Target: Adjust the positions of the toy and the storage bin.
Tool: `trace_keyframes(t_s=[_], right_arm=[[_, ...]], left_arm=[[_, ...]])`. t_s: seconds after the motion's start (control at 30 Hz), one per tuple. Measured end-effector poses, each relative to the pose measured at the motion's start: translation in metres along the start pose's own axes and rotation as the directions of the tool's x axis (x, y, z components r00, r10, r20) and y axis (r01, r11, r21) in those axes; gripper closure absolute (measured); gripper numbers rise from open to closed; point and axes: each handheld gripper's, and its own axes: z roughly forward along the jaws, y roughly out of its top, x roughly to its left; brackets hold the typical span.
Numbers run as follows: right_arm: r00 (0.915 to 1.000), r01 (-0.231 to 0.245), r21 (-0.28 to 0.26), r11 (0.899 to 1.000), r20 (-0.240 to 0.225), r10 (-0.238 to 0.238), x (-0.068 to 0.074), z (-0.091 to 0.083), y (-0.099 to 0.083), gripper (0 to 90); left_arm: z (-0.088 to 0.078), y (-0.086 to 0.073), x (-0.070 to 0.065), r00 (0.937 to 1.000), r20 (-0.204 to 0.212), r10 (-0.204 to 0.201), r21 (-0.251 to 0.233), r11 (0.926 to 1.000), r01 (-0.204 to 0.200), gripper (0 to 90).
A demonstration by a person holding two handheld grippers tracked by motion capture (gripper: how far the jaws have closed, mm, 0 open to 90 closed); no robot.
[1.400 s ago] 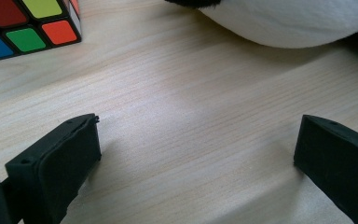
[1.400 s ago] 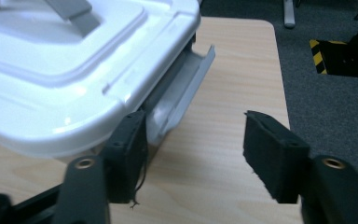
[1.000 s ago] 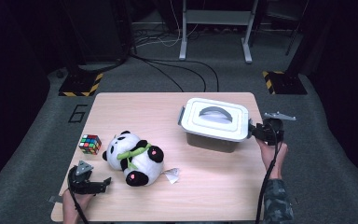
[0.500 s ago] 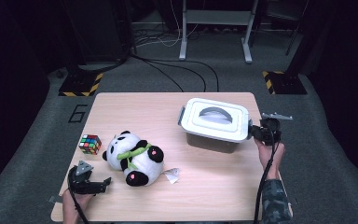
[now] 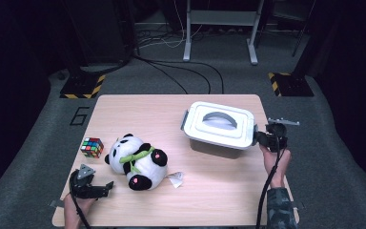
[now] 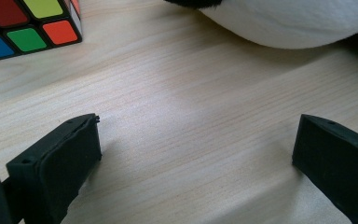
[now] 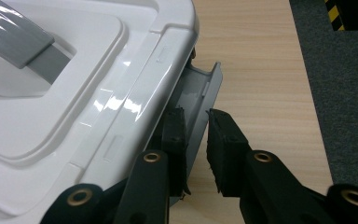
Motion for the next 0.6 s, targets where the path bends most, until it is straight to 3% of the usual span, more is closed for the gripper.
trace_keyframes(t_s=[0.13,0.27,0.6], right_arm=[[0.9998,-0.013,-0.016,1.0,-0.017,0.013,-0.004,0.003,-0.001,75.4],[0.9997,0.012,-0.033,0.999,-0.019,-0.013,-0.004,0.002,-0.001,68.5],[0.9994,0.027,-0.07,0.997,-0.019,-0.028,-0.009,-0.015,0.005,53.1]], left_arm=[[0.0,0.0,0.0,1.0,0.0,0.0,0.0,1.0,0.0,0.7],[0.0,0.0,0.0,1.0,0.0,0.0,0.0,1.0,0.0,0.7],[0.0,0.0,0.0,1.0,-0.002,-0.001,0.0,1.0,0.001,0.7]])
